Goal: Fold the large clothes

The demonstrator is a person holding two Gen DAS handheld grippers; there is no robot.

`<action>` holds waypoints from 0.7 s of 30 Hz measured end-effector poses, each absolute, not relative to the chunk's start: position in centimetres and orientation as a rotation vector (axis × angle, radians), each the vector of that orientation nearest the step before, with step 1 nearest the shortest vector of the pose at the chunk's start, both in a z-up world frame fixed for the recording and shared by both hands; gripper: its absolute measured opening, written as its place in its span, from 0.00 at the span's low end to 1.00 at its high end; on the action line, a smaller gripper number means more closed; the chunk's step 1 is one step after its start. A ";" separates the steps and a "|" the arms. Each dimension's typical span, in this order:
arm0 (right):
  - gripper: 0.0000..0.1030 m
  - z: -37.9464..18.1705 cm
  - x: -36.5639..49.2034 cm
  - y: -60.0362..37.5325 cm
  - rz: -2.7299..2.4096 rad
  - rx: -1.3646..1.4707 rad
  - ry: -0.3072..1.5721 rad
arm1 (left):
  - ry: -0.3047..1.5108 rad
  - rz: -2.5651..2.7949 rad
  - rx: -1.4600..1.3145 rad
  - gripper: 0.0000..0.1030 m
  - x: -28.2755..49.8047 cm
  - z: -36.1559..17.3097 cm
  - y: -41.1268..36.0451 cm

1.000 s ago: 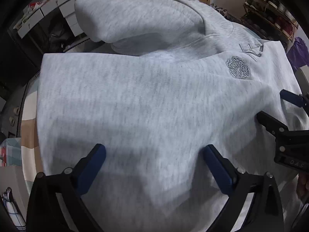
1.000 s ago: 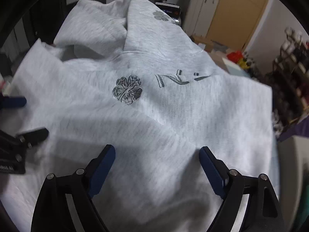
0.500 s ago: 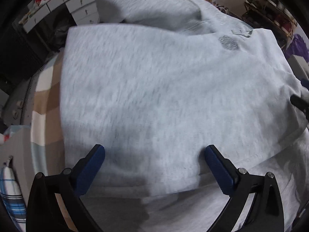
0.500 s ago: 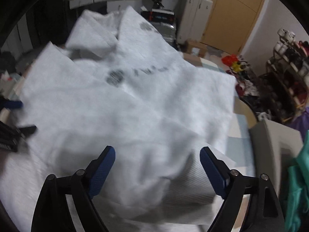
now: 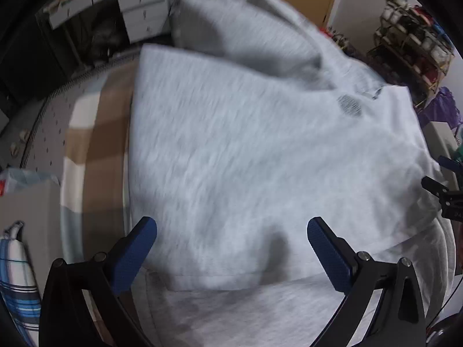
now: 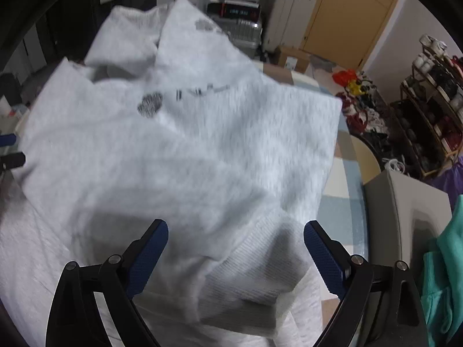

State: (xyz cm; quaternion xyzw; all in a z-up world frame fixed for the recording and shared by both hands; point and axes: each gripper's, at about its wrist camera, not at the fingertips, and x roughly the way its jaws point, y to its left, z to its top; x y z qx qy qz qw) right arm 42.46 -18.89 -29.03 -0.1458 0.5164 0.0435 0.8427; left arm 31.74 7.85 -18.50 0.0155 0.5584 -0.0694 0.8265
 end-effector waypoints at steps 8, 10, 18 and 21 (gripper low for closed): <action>1.00 -32.2 43.1 -20.3 0.060 -0.263 1.143 | 1.236 -0.126 0.040 0.99 31.6 -22.5 7.9; 0.93 -30.5 44.0 -20.5 0.058 -0.246 1.131 | 1.233 -0.148 0.029 0.99 31.8 -21.7 7.7; 0.92 -26.2 50.0 -20.3 0.028 -0.208 1.098 | 1.115 -0.131 0.081 0.99 37.6 -17.3 6.5; 0.89 -27.1 52.3 -19.7 -0.011 -0.272 1.115 | 1.193 -0.092 0.056 0.99 41.1 -20.0 6.0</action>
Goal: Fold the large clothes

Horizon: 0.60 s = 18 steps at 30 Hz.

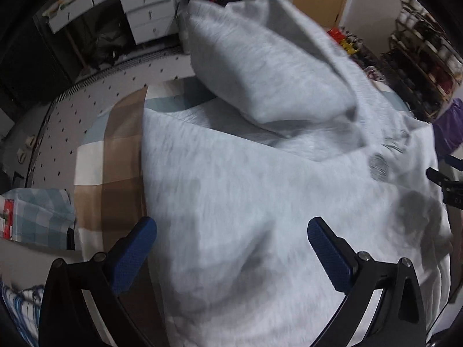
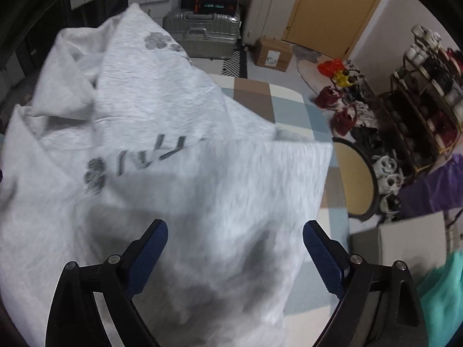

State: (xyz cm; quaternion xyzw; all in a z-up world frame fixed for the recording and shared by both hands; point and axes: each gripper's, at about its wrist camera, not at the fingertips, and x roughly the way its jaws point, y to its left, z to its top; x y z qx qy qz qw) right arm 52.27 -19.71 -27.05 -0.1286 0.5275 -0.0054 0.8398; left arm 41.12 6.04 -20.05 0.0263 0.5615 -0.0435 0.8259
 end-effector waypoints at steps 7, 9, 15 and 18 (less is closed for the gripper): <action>0.85 -31.2 56.4 -21.1 -0.042 -0.285 1.198 | 1.308 -0.006 -0.080 0.99 43.4 -26.7 8.8; 0.87 -32.0 56.4 -21.4 -0.020 -0.256 1.214 | 1.308 -0.017 -0.068 0.99 43.5 -27.2 8.8; 0.71 -28.2 54.1 -20.9 0.026 -0.229 1.141 | 1.248 -0.071 -0.041 0.99 40.3 -26.1 8.7; 0.71 -26.1 50.3 -19.4 0.127 -0.212 1.101 | 1.185 -0.120 0.043 0.99 37.2 -25.1 7.1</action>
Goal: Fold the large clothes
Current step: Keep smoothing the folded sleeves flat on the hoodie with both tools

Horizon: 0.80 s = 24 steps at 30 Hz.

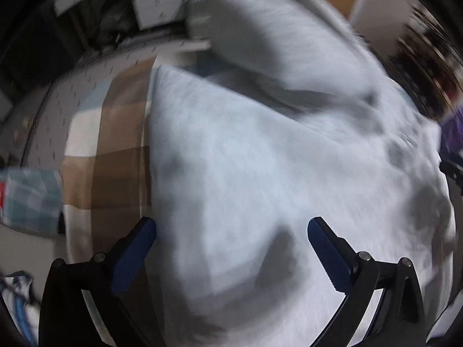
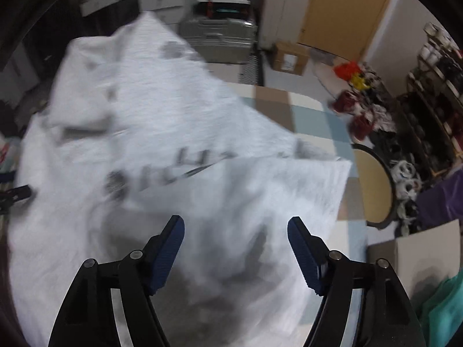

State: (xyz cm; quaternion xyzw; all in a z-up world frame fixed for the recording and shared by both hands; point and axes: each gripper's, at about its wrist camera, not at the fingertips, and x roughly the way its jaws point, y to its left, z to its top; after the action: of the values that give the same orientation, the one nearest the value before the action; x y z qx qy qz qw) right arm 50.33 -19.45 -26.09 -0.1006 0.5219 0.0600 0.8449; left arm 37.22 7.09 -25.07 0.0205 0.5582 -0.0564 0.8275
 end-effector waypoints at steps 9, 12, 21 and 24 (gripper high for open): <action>0.72 -30.1 43.0 -15.8 0.176 -0.340 1.167 | 1.238 -0.223 0.213 0.99 33.5 -30.1 1.4; 0.73 -31.4 42.5 -16.0 0.163 -0.329 1.146 | 1.230 -0.209 0.230 0.99 33.9 -31.2 1.0; 0.75 -31.7 42.3 -17.9 0.167 -0.183 1.095 | 1.133 -0.188 0.084 0.99 40.9 -26.8 5.4; 0.75 -31.7 42.2 -17.8 0.166 -0.181 1.078 | 1.161 -0.196 0.071 0.99 43.3 -28.4 6.2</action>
State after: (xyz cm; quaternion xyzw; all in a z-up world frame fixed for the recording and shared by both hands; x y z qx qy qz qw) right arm 42.17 -17.77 -31.69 -0.0860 0.5121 0.0787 0.8510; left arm 43.32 6.21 -28.39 0.0334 0.5475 -0.0923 0.8310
